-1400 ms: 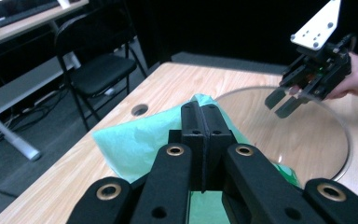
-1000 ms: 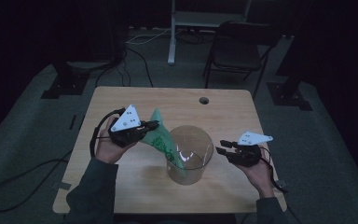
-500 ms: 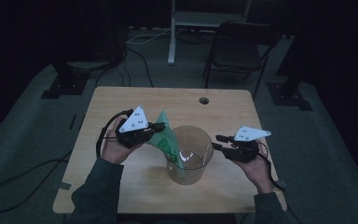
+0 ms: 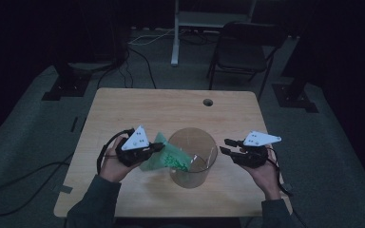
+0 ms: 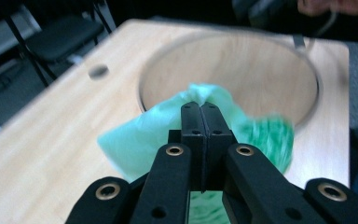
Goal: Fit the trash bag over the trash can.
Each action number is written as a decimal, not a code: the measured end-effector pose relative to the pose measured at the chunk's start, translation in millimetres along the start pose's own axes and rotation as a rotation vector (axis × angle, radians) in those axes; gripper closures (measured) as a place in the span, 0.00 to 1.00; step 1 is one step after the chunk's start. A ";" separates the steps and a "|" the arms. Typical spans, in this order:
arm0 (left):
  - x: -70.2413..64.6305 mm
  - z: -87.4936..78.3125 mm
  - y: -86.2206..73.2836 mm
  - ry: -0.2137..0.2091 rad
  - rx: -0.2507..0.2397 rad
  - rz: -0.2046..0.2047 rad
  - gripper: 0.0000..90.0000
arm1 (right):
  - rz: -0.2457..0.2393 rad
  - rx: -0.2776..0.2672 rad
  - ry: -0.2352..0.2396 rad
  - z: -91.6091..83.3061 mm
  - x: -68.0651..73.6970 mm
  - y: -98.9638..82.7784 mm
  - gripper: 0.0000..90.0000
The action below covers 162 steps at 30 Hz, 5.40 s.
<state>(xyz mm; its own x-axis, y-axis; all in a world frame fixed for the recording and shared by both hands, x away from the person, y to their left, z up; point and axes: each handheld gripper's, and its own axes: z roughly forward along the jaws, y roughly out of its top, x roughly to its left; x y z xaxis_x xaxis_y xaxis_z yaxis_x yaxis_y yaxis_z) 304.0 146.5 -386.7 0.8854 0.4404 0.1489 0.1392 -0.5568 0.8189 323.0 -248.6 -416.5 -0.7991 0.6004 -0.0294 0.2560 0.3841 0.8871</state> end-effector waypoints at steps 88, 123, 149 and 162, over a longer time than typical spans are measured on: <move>20.7 -10.2 2.6 -0.108 -0.111 0.043 1.00 | -0.048 -0.034 0.026 -1.3 17.1 15.4 0.66; 13.9 8.9 25.8 -0.126 -0.121 0.003 1.00 | -0.153 -0.044 0.237 38.9 61.3 44.7 0.80; 14.1 5.8 27.7 -0.124 -0.137 -0.005 1.00 | -0.224 -0.026 0.266 58.8 78.4 55.6 1.00; 15.4 4.0 27.1 -0.128 -0.153 -0.024 1.00 | -0.225 -0.038 0.248 53.5 77.7 57.2 0.91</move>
<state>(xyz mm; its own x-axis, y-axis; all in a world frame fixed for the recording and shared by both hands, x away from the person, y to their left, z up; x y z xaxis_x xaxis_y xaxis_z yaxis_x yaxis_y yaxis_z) 323.2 135.3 -364.4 0.9330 0.3539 0.0649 0.1006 -0.4297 0.8973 304.6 -142.4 -392.7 -0.9424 0.3129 -0.1179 0.0411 0.4583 0.8878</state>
